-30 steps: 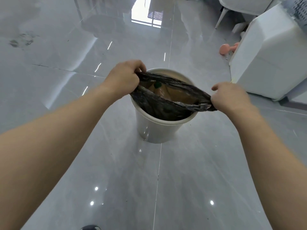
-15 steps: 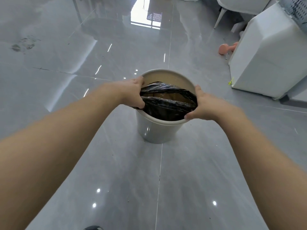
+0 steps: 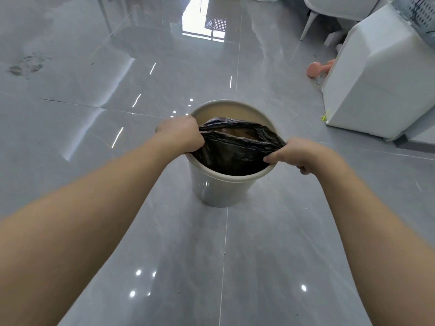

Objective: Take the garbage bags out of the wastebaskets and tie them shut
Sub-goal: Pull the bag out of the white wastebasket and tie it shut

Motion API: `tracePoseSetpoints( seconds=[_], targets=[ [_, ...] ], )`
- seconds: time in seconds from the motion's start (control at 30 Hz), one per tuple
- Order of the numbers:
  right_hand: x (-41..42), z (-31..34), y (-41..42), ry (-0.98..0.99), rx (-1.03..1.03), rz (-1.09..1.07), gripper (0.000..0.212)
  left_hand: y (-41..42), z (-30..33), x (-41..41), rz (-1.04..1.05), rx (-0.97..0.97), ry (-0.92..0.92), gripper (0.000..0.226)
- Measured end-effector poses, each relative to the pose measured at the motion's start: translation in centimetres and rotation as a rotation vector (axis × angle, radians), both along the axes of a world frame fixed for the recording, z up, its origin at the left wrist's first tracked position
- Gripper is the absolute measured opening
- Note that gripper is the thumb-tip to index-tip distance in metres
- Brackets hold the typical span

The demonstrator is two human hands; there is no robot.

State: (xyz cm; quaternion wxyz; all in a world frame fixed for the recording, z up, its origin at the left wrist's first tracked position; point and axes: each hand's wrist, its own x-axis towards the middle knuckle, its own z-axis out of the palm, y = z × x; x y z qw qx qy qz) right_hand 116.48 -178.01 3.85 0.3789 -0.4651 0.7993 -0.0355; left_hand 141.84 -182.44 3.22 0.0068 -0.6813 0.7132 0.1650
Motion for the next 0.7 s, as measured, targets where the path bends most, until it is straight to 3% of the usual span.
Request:
tracePoseSetpoints(
  seconds=[0.07, 0.13, 0.27, 0.33, 0.5, 0.7],
  targets=[
    [-0.1, 0.5, -0.1, -0.167, -0.059, -0.075, 0.032, -0.2, 0.1, -0.2, 0.114, 0.102, 0.333, 0.017],
    [0.0, 1.4, 0.1, -0.369, -0.17, -0.191, 0.026, -0.1, 0.9, -0.4, 0.244, 0.165, 0.7, 0.012],
    [0.8, 4.6, 0.5, -0.942, -0.409, -0.309, 0.012, 0.1, 4.2, -0.9, 0.368, 0.052, 1.18, 0.009],
    [1.3, 6.3, 0.7, -1.088, -0.509, -0.268, 0.016, 0.5, 6.1, -1.2, 0.337, -0.026, 1.356, 0.01],
    [2.2, 10.0, 2.2, -1.413, -0.664, -0.23, 0.038, 2.2, 10.2, -1.7, 0.102, -0.146, 1.593, 0.012],
    [1.9, 12.9, 4.3, -1.487, -0.709, -0.179, 0.042, 4.1, 14.3, -2.3, -0.011, -0.17, 1.624, 0.013]
  ],
)
